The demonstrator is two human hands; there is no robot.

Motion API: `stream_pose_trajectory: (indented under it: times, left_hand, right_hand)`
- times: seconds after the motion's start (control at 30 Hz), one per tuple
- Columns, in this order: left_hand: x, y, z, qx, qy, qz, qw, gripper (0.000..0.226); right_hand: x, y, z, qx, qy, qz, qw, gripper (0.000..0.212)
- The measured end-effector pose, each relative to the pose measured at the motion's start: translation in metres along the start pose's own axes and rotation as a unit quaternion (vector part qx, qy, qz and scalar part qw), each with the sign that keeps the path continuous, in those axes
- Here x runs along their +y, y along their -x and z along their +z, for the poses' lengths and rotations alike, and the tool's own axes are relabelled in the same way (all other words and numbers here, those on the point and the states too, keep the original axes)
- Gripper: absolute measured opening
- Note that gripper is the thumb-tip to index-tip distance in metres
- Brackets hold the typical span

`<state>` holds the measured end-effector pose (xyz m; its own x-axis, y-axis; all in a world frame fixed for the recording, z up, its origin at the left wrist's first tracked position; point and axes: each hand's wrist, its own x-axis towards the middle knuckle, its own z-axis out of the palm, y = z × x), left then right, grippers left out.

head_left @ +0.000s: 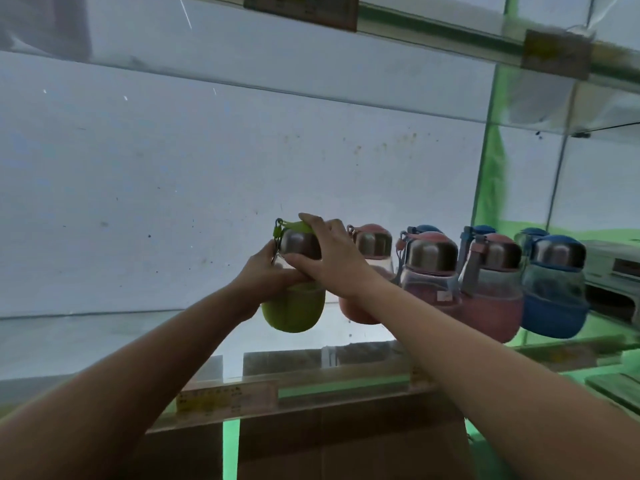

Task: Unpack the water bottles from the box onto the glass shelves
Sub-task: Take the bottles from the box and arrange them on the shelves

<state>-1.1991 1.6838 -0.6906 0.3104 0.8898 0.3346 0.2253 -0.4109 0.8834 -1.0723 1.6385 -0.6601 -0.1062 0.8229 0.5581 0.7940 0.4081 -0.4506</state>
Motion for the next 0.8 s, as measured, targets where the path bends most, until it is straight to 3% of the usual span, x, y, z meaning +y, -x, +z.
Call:
stream_pose_trajectory:
  times: [0.17,0.27,0.4,0.53,0.7,0.8]
  left_hand:
    - [-0.01,-0.013,-0.006,0.006,0.016,-0.017,1.0,0.09]
    - [-0.009,-0.01,-0.007,0.015,0.009,-0.017,1.0,0.1]
    - [0.004,-0.002,-0.004,0.131,-0.086,-0.035,0.987,0.119]
    - [0.026,0.006,0.001,0.191,-0.144,0.03,0.971,0.119]
    - [0.053,0.013,0.018,0.225,-0.16,0.045,0.96,0.093]
    - [0.071,0.02,0.029,0.235,-0.172,0.049,0.955,0.091]
  right_hand:
    - [0.005,-0.006,0.003,-0.026,-0.017,0.002,1.0,0.068]
    - [0.007,-0.004,0.005,-0.028,-0.017,0.005,0.999,0.072]
    - [0.009,0.003,-0.001,-0.027,-0.01,0.013,1.0,0.075]
    - [0.007,0.013,-0.018,-0.01,0.008,0.004,1.0,0.076]
    - [0.006,0.031,-0.053,0.026,0.019,-0.003,0.999,0.072]
    - [0.009,0.047,-0.078,0.038,0.006,0.0,0.999,0.071]
